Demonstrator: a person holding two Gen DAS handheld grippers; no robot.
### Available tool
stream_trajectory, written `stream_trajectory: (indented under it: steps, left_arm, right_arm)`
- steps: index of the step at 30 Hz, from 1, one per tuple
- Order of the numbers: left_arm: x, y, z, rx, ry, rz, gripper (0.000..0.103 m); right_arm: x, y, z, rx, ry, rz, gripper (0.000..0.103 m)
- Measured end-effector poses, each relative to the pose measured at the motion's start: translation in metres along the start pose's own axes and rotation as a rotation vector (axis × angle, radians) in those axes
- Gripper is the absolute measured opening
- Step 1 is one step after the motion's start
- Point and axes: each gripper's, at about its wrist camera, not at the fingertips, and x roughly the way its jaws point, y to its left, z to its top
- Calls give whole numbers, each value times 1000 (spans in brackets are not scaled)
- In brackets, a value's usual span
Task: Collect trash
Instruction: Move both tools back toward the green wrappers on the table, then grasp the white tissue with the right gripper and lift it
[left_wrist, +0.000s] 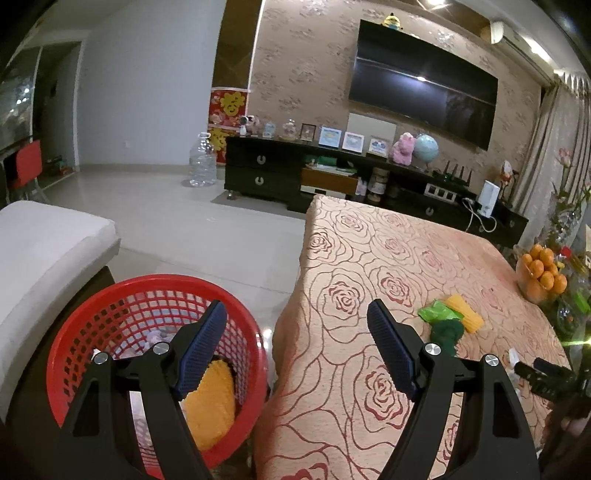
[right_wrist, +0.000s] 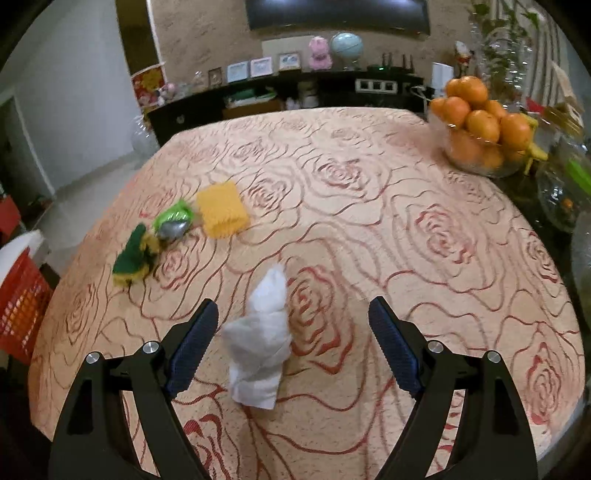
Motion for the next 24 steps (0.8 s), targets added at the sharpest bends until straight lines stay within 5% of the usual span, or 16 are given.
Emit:
stream_trajectory:
  steps: [7, 15, 24]
  left_arm:
    - [3, -18, -5, 51, 6, -2, 76]
    - [4, -20, -6, 53, 6, -2, 76]
    - [7, -36, -9, 88, 21, -24, 76]
  right_arm:
    - [8, 19, -7, -65, 24, -3, 77]
    - [12, 12, -8, -46, 54, -11, 43]
    - [6, 20, 2, -56, 21, 2, 40]
